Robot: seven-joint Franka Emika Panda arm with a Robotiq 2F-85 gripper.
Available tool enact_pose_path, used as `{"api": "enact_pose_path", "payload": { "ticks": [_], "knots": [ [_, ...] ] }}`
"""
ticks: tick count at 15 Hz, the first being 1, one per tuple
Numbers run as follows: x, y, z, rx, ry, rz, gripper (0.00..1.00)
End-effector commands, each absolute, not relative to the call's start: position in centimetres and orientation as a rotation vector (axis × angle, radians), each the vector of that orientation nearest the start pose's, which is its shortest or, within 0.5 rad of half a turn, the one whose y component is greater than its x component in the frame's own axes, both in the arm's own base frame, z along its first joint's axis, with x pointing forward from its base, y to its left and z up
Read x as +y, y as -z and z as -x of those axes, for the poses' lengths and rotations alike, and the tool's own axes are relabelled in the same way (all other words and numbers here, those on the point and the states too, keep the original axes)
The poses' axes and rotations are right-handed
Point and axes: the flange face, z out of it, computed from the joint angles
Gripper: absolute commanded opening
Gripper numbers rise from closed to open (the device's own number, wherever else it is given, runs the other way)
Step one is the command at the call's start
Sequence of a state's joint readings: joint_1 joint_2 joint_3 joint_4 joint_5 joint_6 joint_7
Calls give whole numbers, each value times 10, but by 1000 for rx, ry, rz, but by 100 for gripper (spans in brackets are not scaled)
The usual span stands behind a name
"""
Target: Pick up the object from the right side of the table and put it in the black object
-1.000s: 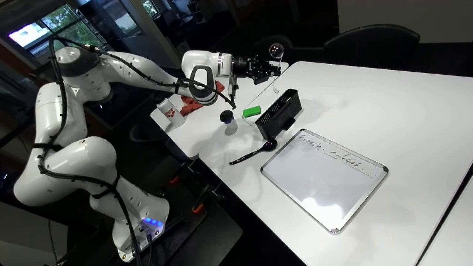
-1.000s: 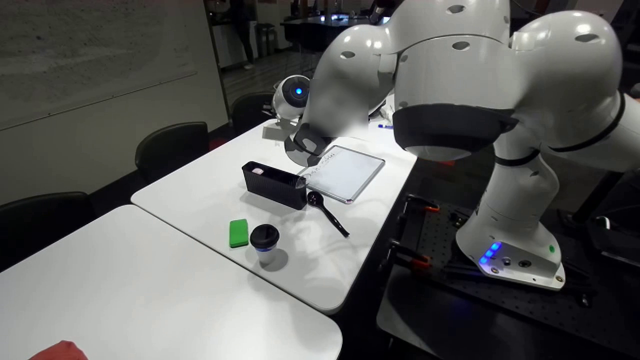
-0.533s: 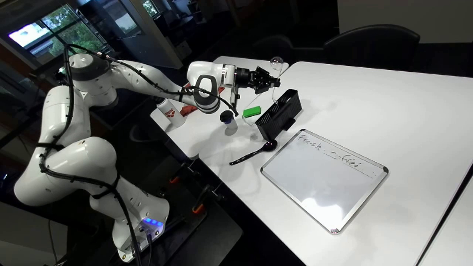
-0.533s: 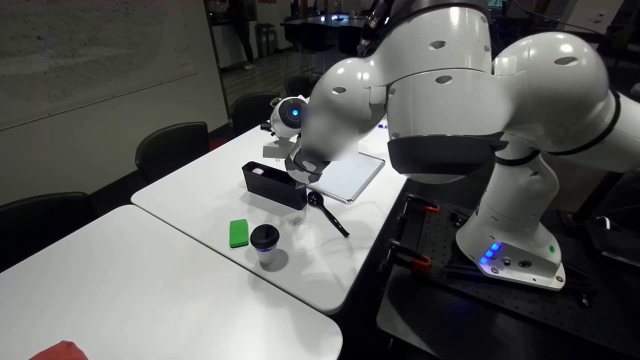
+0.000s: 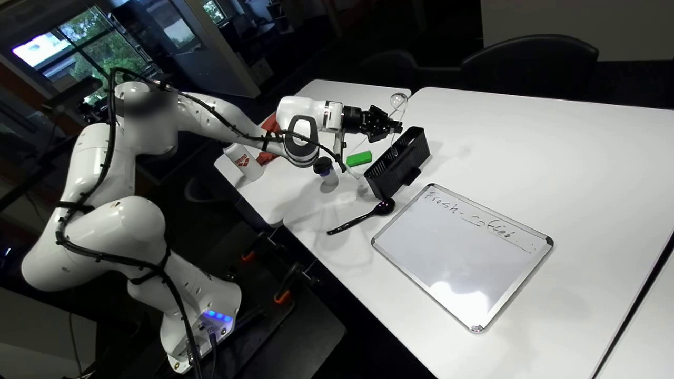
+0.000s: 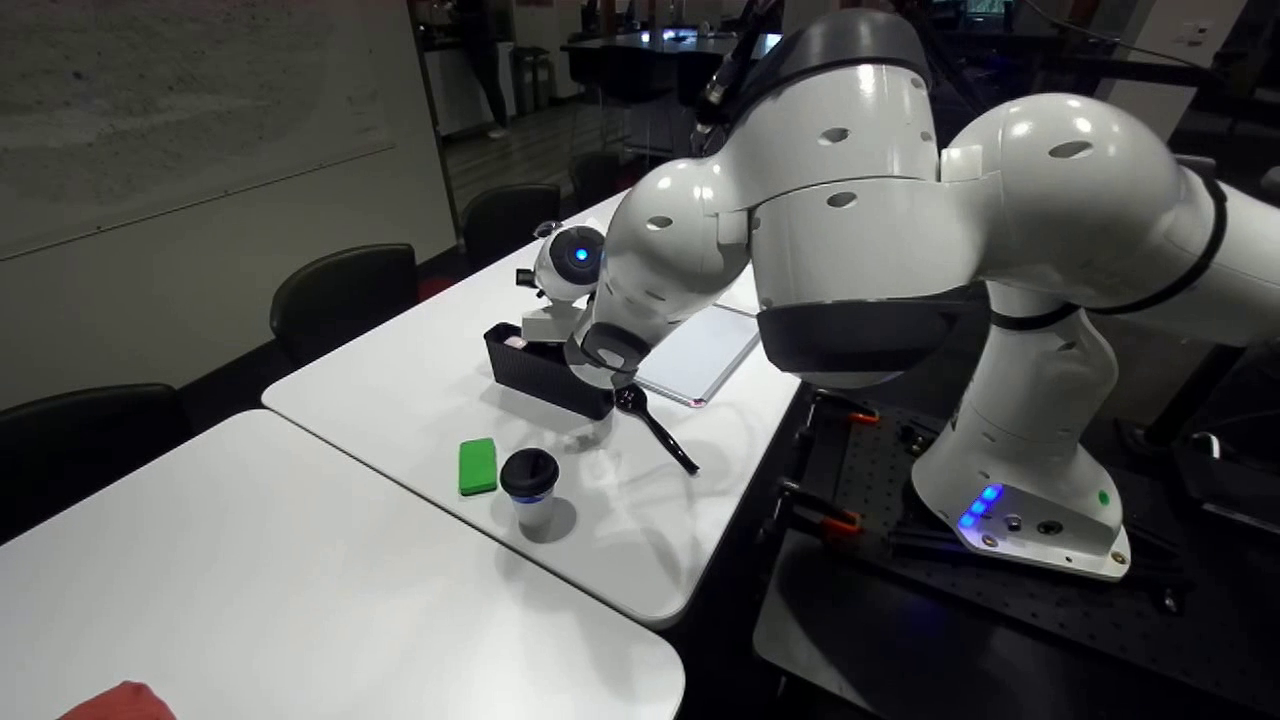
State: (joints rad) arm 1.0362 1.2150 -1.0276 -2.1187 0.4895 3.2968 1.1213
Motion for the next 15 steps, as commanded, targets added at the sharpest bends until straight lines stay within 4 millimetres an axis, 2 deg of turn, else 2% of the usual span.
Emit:
{"api": "enact_pose_path", "payload": {
  "ticks": [1,7,11,12,13,14,15],
  "knots": [
    [-10,-152,-607,1443,1618,2648,5],
    [-9,-124,-613,1442,1571,2678,5],
    [-10,-114,-615,1443,1551,2691,5],
    [-10,-113,-615,1444,1547,2695,14],
    [-10,-113,-616,1442,1545,2699,43],
    [-8,-116,-616,1439,1546,2696,44],
    [-6,-119,-616,1438,1545,2691,51]
  ]
}}
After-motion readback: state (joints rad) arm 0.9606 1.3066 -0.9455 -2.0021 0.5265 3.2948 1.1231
